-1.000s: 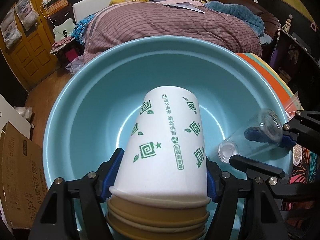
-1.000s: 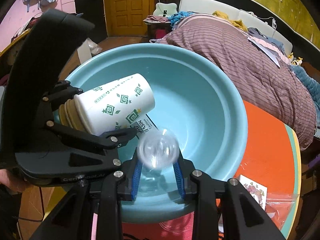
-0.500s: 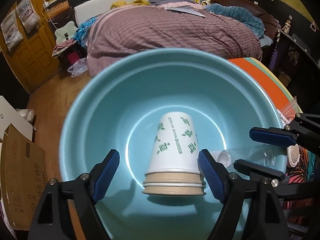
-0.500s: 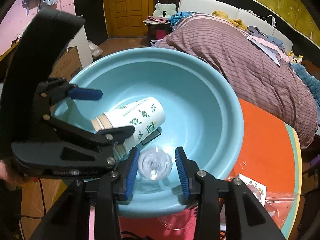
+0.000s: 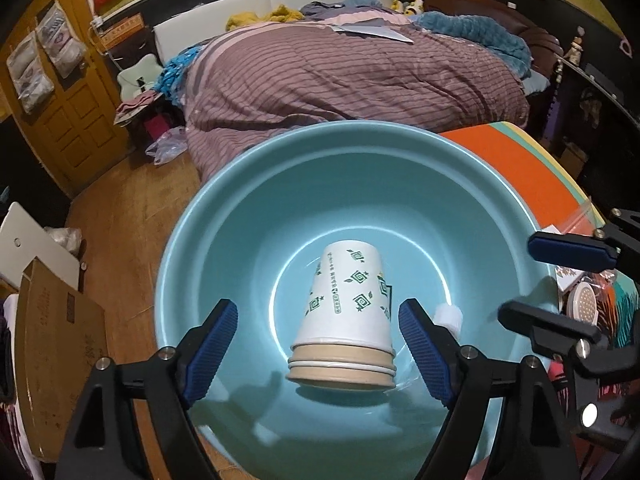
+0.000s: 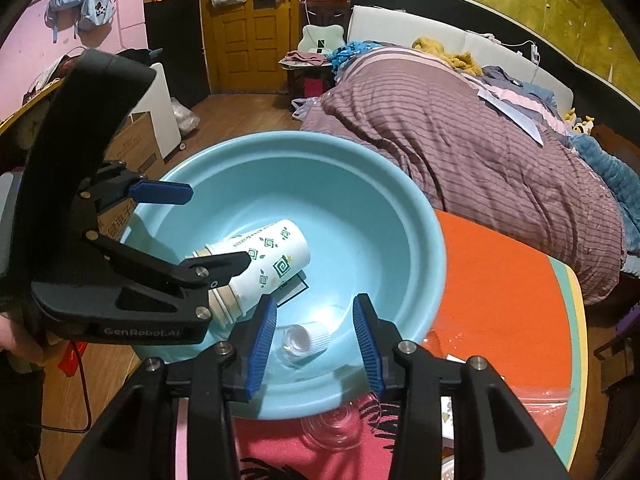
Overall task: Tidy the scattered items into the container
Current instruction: 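Open the left tool and right tool to drop cups and bottle into basin, then move both tools back over the table toward the remaining items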
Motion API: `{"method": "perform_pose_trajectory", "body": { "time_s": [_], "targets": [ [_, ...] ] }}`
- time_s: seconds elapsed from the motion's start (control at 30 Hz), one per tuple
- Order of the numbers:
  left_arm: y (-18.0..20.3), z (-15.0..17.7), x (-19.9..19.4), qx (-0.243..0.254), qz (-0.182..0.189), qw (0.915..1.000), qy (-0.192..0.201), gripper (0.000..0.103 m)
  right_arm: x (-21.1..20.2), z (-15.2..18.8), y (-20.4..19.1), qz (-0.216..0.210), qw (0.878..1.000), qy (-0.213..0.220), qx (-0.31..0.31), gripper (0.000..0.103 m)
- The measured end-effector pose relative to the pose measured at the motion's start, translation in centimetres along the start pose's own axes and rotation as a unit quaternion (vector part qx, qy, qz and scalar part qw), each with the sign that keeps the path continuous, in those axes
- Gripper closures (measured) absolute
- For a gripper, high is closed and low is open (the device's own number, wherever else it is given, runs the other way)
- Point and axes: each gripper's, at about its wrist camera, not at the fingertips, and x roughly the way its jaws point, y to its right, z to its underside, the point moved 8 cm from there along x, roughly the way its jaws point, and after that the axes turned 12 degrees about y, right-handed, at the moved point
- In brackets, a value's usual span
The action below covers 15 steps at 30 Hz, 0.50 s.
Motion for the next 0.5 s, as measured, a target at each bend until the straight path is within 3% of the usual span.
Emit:
{"method": "perform_pose_trajectory", "body": {
  "time_s": [0.17,0.5],
  "targets": [
    [-0.5,-0.1,-0.4,-0.002,-0.009,1.0,0.002,0.016,-1.0,-0.2,-0.1,0.007,1.0,0.011,0.002,0.037],
    [0.3,-0.6,-2.3,0.008,-0.017,0.9997,0.018,0.016,-2.4,-0.6,0.1,0.008,1.0,0.024,0.009,0.03]
  ]
}}
